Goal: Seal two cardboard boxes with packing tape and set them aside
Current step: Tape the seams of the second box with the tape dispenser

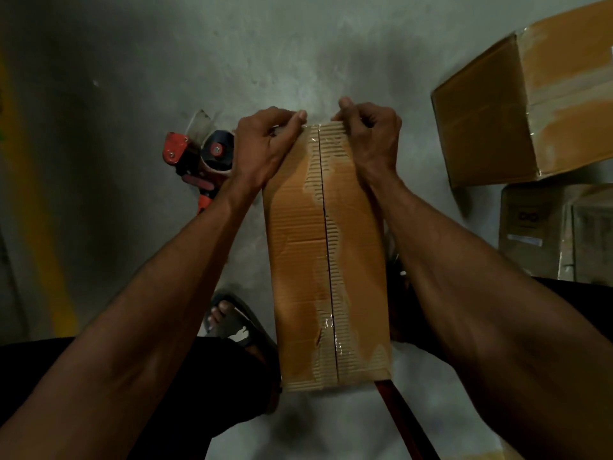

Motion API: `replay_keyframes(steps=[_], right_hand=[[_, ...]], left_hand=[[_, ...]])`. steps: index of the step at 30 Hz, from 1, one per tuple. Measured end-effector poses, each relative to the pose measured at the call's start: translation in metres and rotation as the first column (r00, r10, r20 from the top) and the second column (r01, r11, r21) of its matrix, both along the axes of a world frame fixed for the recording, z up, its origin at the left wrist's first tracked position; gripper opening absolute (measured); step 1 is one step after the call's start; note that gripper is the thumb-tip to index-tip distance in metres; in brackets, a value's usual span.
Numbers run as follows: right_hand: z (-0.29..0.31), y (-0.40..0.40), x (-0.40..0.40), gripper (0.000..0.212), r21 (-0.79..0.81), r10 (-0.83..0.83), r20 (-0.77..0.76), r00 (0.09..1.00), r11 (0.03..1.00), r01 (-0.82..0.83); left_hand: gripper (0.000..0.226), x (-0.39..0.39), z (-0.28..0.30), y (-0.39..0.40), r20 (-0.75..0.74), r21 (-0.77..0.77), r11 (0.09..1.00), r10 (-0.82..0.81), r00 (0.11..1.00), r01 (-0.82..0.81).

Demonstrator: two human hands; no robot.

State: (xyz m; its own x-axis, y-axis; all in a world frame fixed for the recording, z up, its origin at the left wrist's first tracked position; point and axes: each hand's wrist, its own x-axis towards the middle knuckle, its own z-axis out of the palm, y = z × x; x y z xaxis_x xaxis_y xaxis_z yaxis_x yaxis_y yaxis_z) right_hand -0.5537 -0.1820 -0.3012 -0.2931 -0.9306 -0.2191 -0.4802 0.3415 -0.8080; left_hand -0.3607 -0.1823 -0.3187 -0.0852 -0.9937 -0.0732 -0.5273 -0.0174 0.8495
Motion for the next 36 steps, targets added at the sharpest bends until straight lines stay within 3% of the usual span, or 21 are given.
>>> replay_keyframes(steps=[2,8,16,30,36], right_hand=[[-0.001,-0.002,-0.001,0.038,0.040,-0.013,0.008,1.000,0.999,0.012],[0.003,-0.002,-0.007,0.029,0.034,0.062,0.057,0.996,0.997,-0.064],[0.000,-0.001,-0.011,0.018,-0.033,0.124,0.093,0.988,0.992,-0.121],[0.003,-0.005,-0.012,0.009,0.024,0.102,0.096,0.990,0.994,-0.105],[0.004,-0.005,-0.014,0.019,0.080,0.085,0.171,0.982,0.992,-0.099]], left_hand=[[0.041,0.001,0.000,-0.002,-0.028,0.054,0.998,0.018,0.999,-0.016],[0.052,0.000,0.002,-0.008,0.068,0.120,0.993,-0.017,0.998,0.009],[0.036,-0.001,0.007,-0.005,-0.026,0.111,0.993,-0.040,0.999,0.043],[0.031,-0.003,0.012,-0.007,-0.128,0.193,0.980,-0.021,0.992,0.046],[0.051,0.000,0.006,-0.012,-0.084,0.236,0.970,-0.038,0.996,0.057]])
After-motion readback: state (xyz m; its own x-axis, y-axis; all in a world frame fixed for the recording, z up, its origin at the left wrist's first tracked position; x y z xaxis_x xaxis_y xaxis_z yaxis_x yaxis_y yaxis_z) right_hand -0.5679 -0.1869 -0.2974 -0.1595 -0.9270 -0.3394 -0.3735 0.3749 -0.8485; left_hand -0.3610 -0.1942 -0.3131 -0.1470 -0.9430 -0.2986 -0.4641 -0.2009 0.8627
